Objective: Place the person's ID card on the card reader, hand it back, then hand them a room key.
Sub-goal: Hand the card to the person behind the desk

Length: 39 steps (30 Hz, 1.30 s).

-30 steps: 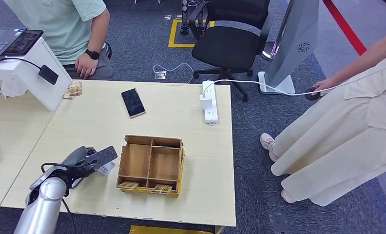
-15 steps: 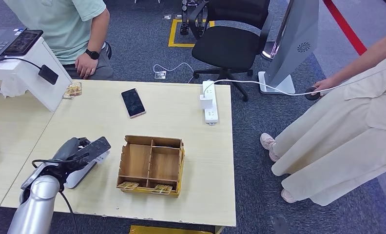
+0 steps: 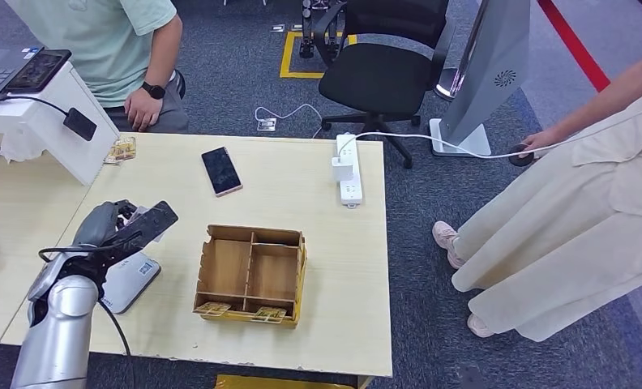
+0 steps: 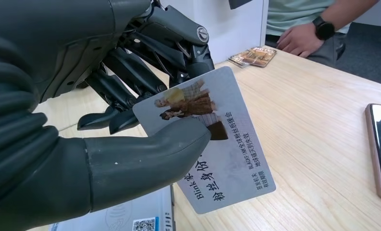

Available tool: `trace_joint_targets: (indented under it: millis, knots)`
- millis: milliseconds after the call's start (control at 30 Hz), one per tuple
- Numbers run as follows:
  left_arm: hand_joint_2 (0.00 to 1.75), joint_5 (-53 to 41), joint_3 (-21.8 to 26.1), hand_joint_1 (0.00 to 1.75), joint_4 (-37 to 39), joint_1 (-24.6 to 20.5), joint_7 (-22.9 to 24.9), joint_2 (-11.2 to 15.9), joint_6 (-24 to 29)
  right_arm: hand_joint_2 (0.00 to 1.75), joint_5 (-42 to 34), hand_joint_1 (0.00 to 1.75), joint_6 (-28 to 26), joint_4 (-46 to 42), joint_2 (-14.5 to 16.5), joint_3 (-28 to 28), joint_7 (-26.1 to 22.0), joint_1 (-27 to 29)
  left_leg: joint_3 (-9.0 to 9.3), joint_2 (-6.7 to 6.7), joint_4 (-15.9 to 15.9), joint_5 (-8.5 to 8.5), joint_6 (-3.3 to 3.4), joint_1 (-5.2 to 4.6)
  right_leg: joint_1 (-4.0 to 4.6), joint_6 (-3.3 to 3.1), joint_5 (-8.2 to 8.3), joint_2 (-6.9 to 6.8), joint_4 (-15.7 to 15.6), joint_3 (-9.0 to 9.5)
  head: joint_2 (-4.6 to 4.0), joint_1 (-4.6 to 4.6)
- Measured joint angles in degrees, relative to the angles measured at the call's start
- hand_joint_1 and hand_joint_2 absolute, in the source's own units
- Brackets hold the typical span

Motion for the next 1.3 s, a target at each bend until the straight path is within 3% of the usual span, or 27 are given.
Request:
trace_joint_targets:
  millis: [267, 567, 933, 1300]
  knots:
    - [1.75, -2.4, -0.1, 1.75, 0.1, -3.0, -2.6, -2.7, 2.3, 1.75, 0.9, 0.0, 0.2, -0.7, 0.3, -0.7, 0.1, 0.1, -0.02, -0.04, 0.0, 0.01, 0.0, -0.01, 0.0, 0.01, 0.01, -0.03, 0.0, -0.03, 0.01, 0.01]
    - [1.75, -12.4, -1.8, 1.75, 5.4, -12.1, -4.3, -11.3, 12.4, 1.75, 2.3, 0.0, 1.2, -2.7, 2.2, -1.2, 0.9, 0.1, -0.03, -0.03, 0.1, 0.0, 0.01, -0.03, -0.01, 0.02, 0.03, -0.01, 0.0, -0.02, 0.01, 0.01]
    - [1.75, -23.6, -2.3, 1.75, 7.4, -19.1, -3.9, -19.7, 22.9, 1.75, 3.5, 0.0, 1.2, -2.5, 2.8, -1.4, -0.3, 0.5, -0.08, -0.06, 0.1, -0.01, 0.02, -0.02, 0.0, 0.02, 0.02, -0.03, 0.0, -0.06, 0.01, -0.01]
    - [1.75, -31.6, -0.2, 1.75, 7.4, -23.1, -4.6, -21.5, 25.9, 1.75, 4.7, 0.0, 1.3, -2.2, 3.4, -1.5, -0.2, 1.5, -0.08, -0.04, 0.1, 0.0, 0.02, -0.01, 0.0, 0.01, 0.02, -0.02, 0.0, -0.06, 0.01, -0.01]
